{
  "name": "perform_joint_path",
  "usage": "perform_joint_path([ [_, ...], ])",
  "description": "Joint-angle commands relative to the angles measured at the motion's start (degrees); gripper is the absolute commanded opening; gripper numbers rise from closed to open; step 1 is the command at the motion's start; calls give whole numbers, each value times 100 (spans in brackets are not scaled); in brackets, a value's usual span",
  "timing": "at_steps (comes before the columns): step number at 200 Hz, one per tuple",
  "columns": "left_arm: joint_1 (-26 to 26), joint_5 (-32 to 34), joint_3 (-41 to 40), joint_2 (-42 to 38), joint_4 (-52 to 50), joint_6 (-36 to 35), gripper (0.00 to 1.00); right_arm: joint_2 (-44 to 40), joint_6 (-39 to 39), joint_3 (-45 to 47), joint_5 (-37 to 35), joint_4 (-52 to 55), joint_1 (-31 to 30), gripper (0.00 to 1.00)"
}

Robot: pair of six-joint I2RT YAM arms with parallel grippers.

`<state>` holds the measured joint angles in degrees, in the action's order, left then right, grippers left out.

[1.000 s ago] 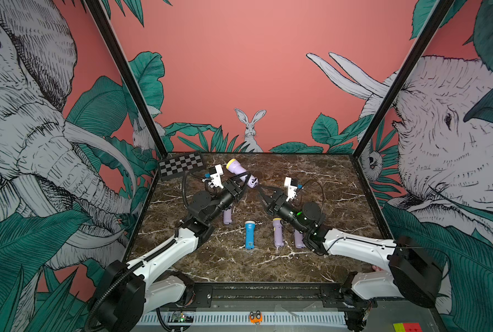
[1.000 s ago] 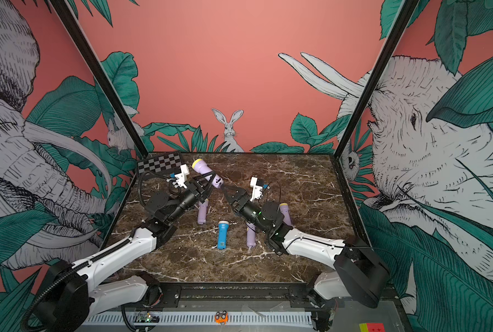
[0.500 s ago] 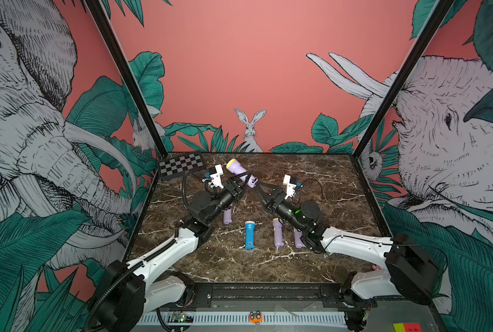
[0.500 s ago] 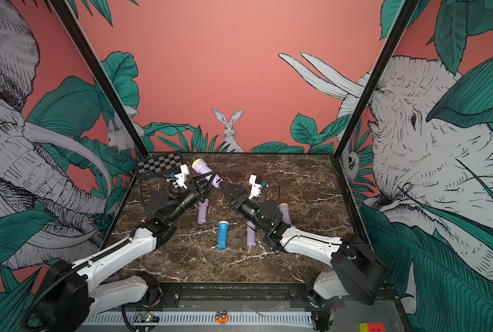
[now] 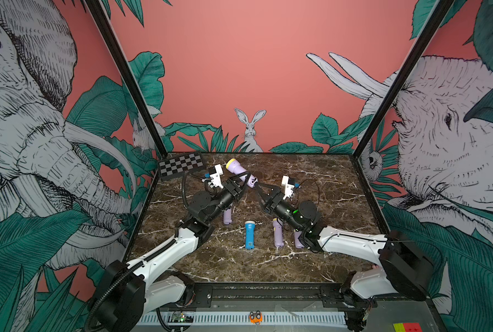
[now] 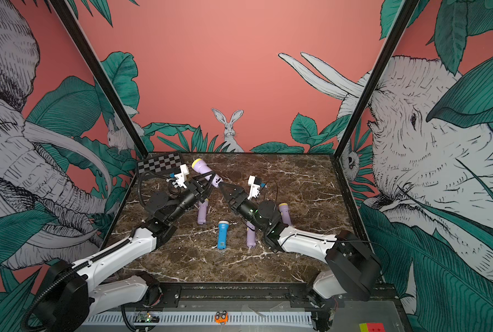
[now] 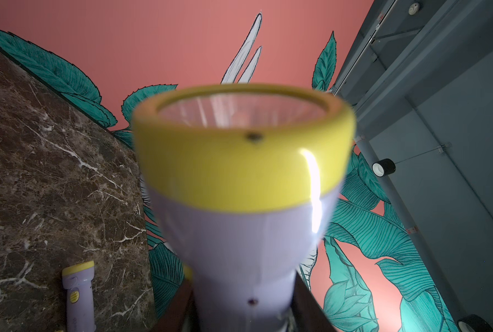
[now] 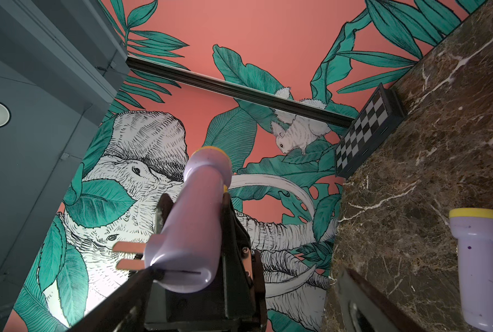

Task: Close the plug at the bottom of the flashlight
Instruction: Close the plug of the flashlight.

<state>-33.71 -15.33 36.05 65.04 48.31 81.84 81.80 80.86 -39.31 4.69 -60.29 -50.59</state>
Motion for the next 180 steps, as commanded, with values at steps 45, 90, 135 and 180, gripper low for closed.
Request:
perform_joint_path([
  [45, -48, -55, 110, -140, 450, 20, 0, -67, 110, 19, -258, 516, 23, 99],
  [90, -43, -84, 148, -209, 407, 0, 0, -15, 349, 231, -402, 450, 93, 99],
  [135, -48, -92, 210, -237, 396, -28, 0, 64, 338, 33, -223, 821, 102, 99],
  [180, -41, -97, 192, -245, 482, -19, 0, -208, 142, -423, -157, 2503, 93, 98],
])
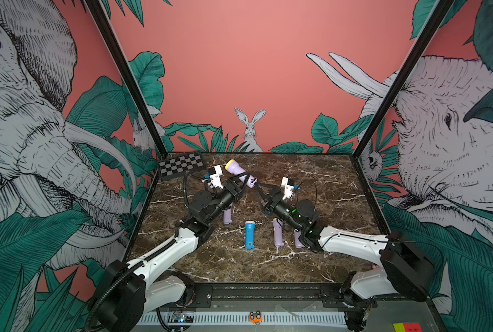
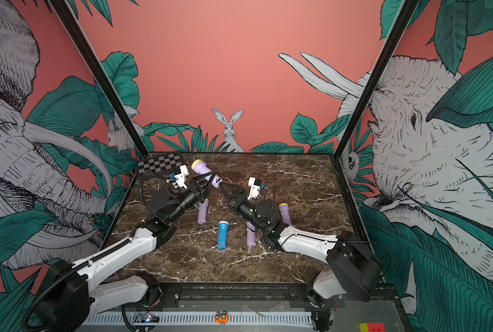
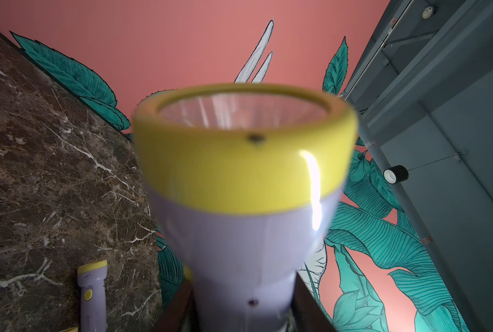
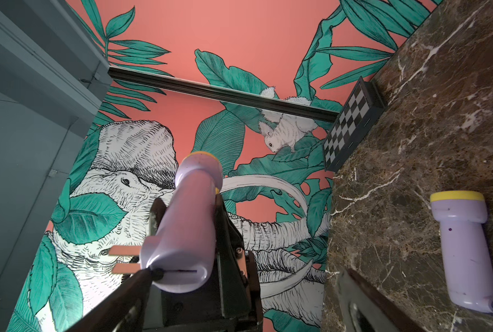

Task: Close the plug at the bottom of the flashlight
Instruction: Close the plug of the flashlight.

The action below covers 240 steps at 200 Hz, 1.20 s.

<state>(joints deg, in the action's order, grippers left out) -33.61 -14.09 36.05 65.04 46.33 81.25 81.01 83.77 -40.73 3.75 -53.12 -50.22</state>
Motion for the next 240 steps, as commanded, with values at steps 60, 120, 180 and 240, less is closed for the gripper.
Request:
perform_joint_path([
  [60, -58, -217, 192, -289, 726, 4, 0, 490, 315, -179, 323, 1199, 100, 92],
  [120, -59, -200, 214, -346, 710, -80, 0, 231, -153, -379, 154, 2596, 100, 88],
  [180, -58, -173, 209, -366, 790, -118, 0, 659, 404, -250, 472, 2447, 117, 84],
  [240, -58, -157, 200, -413, 806, -154, 0, 342, -231, -578, 193, 3619, 51, 78],
])
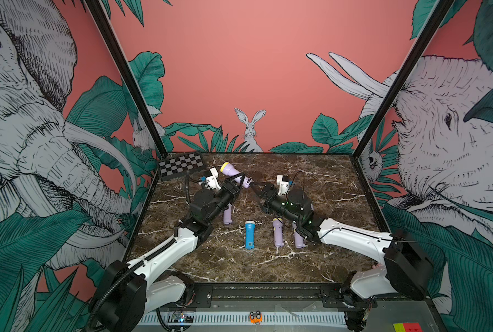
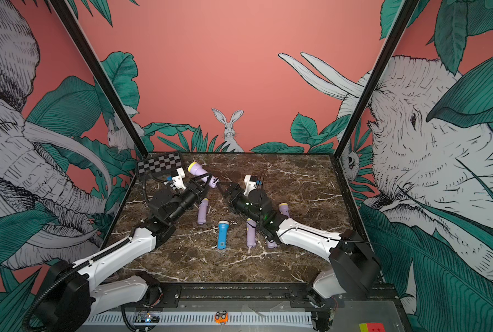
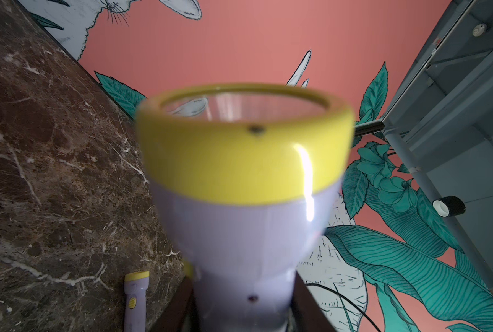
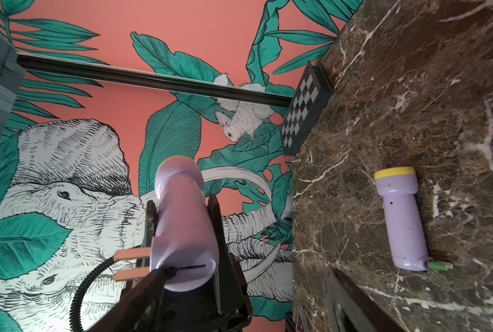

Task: Close the plug at the bottom of the flashlight
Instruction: Close the plug of the flashlight.

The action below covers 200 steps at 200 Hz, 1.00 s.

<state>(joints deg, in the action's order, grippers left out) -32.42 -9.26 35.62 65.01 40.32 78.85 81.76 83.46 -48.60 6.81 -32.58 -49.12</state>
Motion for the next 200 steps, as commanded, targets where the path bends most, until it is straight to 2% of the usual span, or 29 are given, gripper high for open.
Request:
perform_joint_path([
  [1, -176, -639, 244, -411, 1408, 87, 0, 274, -173, 223, -107, 1523, -60, 77],
  [16, -177, -631, 237, -419, 1409, 69, 0, 328, -38, 316, -12, 1141, -53, 72],
  [44, -178, -628, 248, -417, 1425, 69, 0, 374, -240, 85, 85, 1577, -121, 70],
  [62, -177, -630, 262, -428, 1417, 56, 0, 424, -166, 150, 68, 1606, -148, 60],
  [88, -173, -630, 273, -446, 1409, 43, 0, 383, 9, 267, -21, 1610, -122, 52],
  [124, -181, -630, 253, -437, 1417, 52, 0, 347, -453, -246, 72, 2354, -139, 54],
  [159, -178, -630, 229, -518, 1298, 28, 0, 72, -52, 264, 25, 1724, 178, 56],
  [200, -181, -616, 167, -551, 1048, -92, 0, -325, -718, -32, -35, 2338, 345, 64],
])
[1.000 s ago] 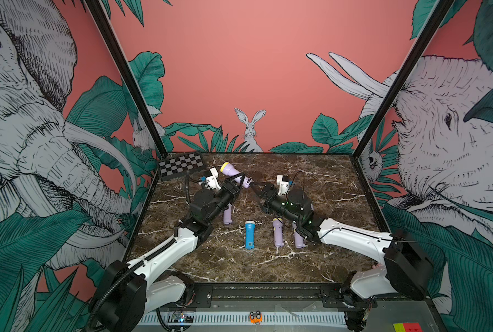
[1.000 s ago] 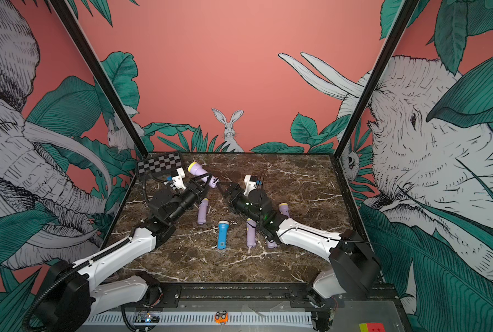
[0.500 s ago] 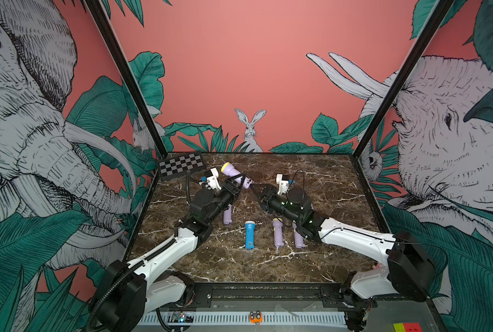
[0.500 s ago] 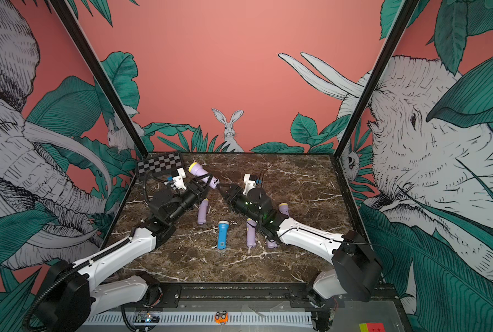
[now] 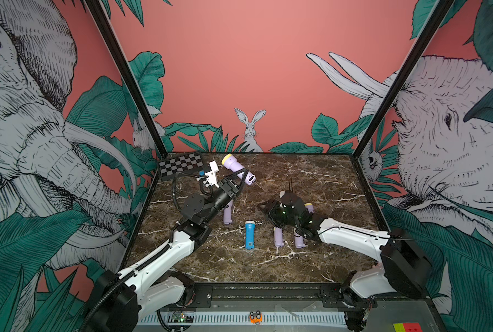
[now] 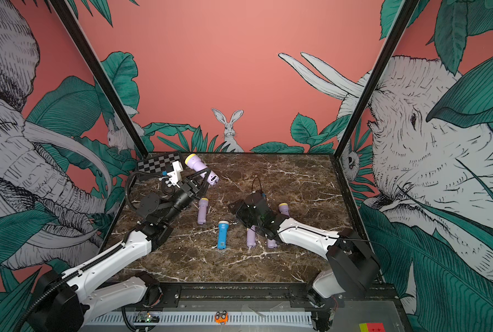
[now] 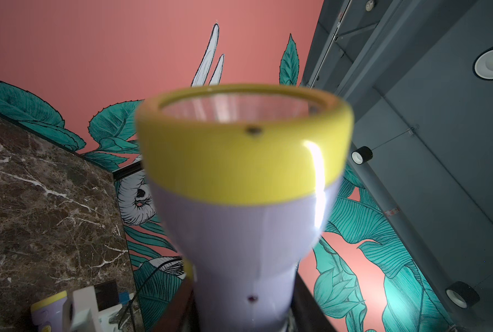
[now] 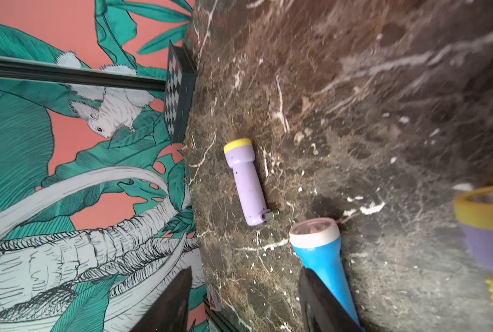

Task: Close the plug at the bottom of the flashlight
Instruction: Close the plug of the flashlight, then place the flashlight at the center of the board.

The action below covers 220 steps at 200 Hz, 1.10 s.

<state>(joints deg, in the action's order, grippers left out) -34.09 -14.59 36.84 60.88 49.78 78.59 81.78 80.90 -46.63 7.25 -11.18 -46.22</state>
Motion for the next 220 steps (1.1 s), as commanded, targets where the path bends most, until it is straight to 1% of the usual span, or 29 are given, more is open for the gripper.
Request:
perform_joint_path([
  [1, -13, -81, 48, -138, 89, -73, 0, -337, -484, -239, -85, 214, 61, 64],
  [10, -2, -75, 95, -138, -134, -213, 0, -470, -719, -274, -174, 405, 109, 67],
  [16, 1, -110, 196, -162, -598, -410, 0, -573, -915, -305, -285, 547, 148, 68],
  [31, 33, -59, 606, -289, -2240, -1194, 0, -936, -1490, -399, -600, 1022, 232, 73],
  [44, 42, 237, 1108, -332, -3941, -1961, 0, -1224, -2170, -582, -902, 1480, 261, 79],
  [59, 92, 563, 1610, -157, -5317, -2700, 0, -1559, -2898, -848, -1394, 2186, 262, 86],
  [65, 116, 692, 1869, -14, -5909, -2912, 0, -1700, -3135, -897, -1591, 2395, 260, 89],
  [72, 149, 746, 2110, 182, -6377, -3100, 0, -1876, -3379, -909, -1813, 2563, 262, 92],
  [83, 183, 665, 2411, 543, -6770, -3427, 0, -2137, -3745, -884, -2047, 2700, 260, 98],
  [97, 190, 742, 2878, 1136, -7437, -3784, 0, -2397, -4128, -911, -2302, 2931, 271, 99],
  [113, 205, 627, 3287, 1804, -7755, -4016, 0, -2618, -4543, -1035, -2537, 3296, 271, 99],
  [129, 212, 760, 3889, 2510, -8296, -4347, 0, -2837, -4823, -1109, -2627, 3538, 271, 99],
  [137, 208, 872, 4165, 2831, -8499, -4470, 0, -2942, -4884, -1137, -2648, 3646, 270, 99],
  [153, 209, 876, 4817, 3548, -8883, -4710, 0, -3142, -4934, -1116, -2602, 3749, 271, 99],
  [166, 209, 739, 5361, 4159, -9185, -4919, 0, -3256, -4926, -1077, -2568, 3807, 271, 99],
  [180, 201, 732, 5907, 4752, -9547, -5039, 0, -3340, -4904, -1026, -2524, 3841, 271, 99],
  [209, 185, 577, 6798, 5732, -10121, -5313, 0, -3455, -4883, -950, -2398, 3908, 271, 99],
  [220, 179, 670, 7148, 6068, -10440, -5422, 0, -3480, -4874, -931, -2339, 3930, 271, 99],
])
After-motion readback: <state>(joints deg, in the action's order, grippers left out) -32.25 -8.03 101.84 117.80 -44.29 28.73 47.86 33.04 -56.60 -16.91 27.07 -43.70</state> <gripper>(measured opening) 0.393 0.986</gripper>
